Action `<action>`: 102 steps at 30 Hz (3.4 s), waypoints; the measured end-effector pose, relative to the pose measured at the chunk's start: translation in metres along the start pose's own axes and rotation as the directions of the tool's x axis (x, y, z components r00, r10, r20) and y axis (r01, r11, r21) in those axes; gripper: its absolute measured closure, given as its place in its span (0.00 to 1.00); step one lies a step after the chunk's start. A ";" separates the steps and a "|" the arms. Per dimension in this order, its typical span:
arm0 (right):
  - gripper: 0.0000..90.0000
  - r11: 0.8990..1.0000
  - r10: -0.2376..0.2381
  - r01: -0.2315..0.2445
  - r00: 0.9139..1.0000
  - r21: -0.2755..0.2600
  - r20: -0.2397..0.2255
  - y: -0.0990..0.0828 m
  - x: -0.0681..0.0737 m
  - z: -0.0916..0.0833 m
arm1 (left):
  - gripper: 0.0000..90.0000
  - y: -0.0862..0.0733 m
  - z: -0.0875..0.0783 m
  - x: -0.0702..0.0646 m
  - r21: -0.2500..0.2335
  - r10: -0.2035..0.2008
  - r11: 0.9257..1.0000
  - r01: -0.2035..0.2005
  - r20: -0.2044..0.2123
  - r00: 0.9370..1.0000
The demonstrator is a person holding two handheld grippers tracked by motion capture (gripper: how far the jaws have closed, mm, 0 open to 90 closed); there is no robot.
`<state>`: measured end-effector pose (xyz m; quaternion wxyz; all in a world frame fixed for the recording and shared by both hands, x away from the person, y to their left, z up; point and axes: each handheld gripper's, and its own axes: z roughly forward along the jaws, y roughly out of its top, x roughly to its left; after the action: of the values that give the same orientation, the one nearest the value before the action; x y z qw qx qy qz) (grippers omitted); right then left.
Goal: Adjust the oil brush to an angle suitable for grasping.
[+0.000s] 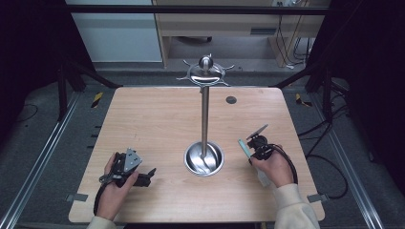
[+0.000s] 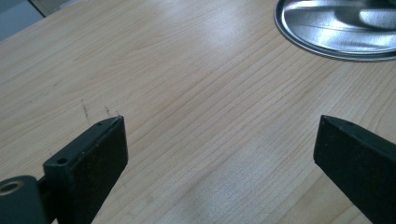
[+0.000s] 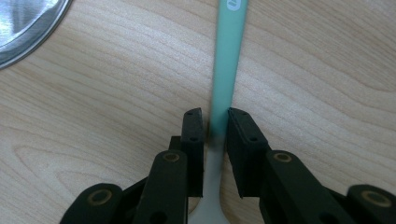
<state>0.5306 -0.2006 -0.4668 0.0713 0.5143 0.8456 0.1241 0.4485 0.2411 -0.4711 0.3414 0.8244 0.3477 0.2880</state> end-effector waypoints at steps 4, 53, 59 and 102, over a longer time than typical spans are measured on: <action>0.87 1.000 0.001 -0.001 1.000 0.001 0.001 0.000 -0.001 0.000 | 0.03 0.000 0.000 0.000 0.000 0.000 1.000 0.000 0.000 1.000; 0.92 0.860 -0.003 -0.006 1.000 -0.510 -0.018 0.013 -0.003 -0.119 | 0.03 0.001 -0.004 0.004 -0.024 -0.014 1.000 0.013 -0.015 1.000; 0.92 0.821 -0.030 0.014 0.999 -0.571 -0.019 0.008 0.003 -0.133 | 0.03 0.000 -0.005 0.006 -0.031 -0.024 0.999 0.023 -0.020 1.000; 0.92 0.674 -0.056 0.006 0.997 -0.739 -0.044 -0.024 0.003 -0.193 | 0.03 -0.002 -0.010 0.013 -0.052 -0.057 0.997 0.054 -0.062 0.996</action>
<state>0.4609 -0.2345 -0.2881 0.2484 0.4232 0.7339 0.4697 0.4485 0.2560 -0.4628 0.3586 0.7960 0.3738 0.3130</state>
